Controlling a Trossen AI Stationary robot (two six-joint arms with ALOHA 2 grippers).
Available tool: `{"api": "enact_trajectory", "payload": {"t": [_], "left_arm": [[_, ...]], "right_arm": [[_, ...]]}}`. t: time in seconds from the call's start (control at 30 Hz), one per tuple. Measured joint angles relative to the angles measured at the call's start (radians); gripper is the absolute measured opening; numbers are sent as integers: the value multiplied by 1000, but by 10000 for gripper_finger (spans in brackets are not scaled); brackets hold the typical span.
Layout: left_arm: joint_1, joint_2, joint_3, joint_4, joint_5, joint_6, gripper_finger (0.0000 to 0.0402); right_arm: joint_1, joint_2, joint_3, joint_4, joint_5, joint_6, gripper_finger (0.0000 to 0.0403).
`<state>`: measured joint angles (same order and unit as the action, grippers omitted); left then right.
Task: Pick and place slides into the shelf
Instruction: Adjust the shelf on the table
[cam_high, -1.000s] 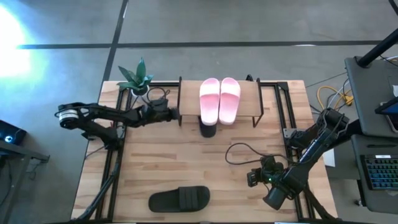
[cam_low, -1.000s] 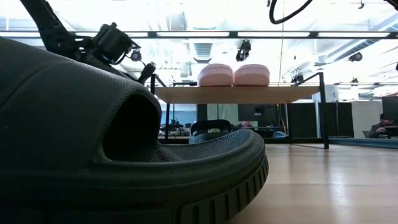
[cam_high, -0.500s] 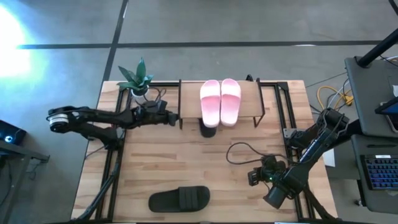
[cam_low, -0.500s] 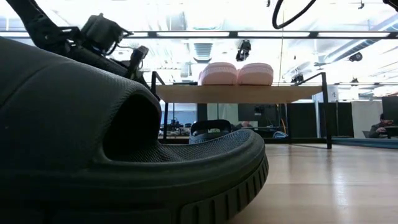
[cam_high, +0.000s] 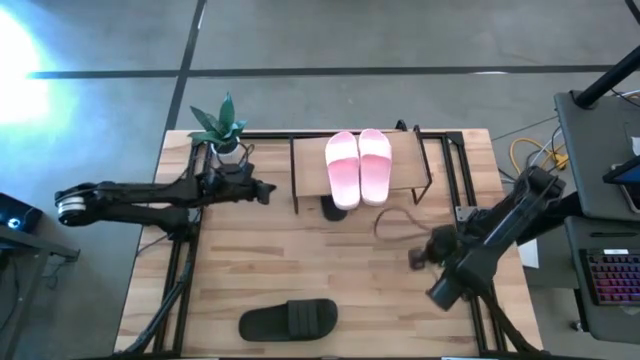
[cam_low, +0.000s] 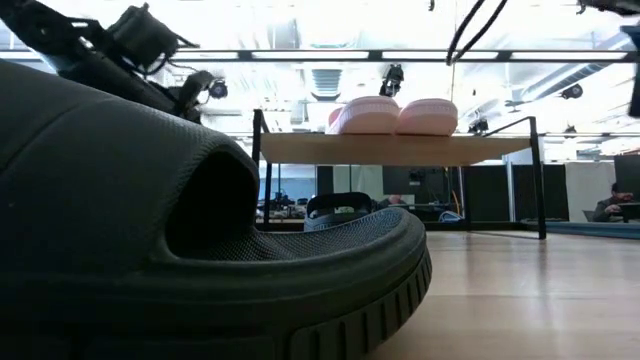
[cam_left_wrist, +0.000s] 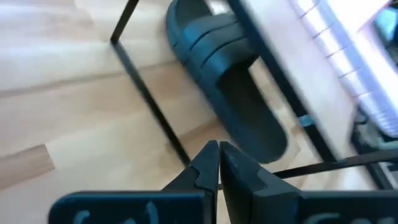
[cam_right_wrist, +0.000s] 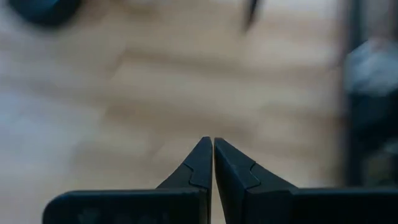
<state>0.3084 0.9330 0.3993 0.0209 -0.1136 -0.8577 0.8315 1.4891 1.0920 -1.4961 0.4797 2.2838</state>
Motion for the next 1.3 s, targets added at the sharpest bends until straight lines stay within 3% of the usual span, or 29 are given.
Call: {"api": "enact_trajectory", "payload": {"t": [0.07, 0.13, 0.27, 0.53, 0.67, 0.9, 1.3], "left_arm": [[0, -45, 0, -12, -2, 0, 0], [0, -79, 0, -13, -2, 0, 0], [0, -121, -4, -19, -6, -2, 0], [0, -132, -10, -18, -2, -52, 0], [0, -114, -14, -15, 0, -53, 0], [0, -68, -15, 1, 11, -56, 0], [0, -43, -13, 27, 18, -80, 0]], "right_arm": [[-26, -62, -6, -90, 2, 0, 9], [-64, -176, -66, -58, 64, -36, 9], [-135, -384, -181, -80, 82, -6, 8], [-297, -797, -330, -75, 191, -79, 8], [-407, -916, -331, -73, 260, -146, 8], [-597, -941, -342, -64, 334, -164, 9], [-763, -779, -348, 204, 368, -176, 9]]}}
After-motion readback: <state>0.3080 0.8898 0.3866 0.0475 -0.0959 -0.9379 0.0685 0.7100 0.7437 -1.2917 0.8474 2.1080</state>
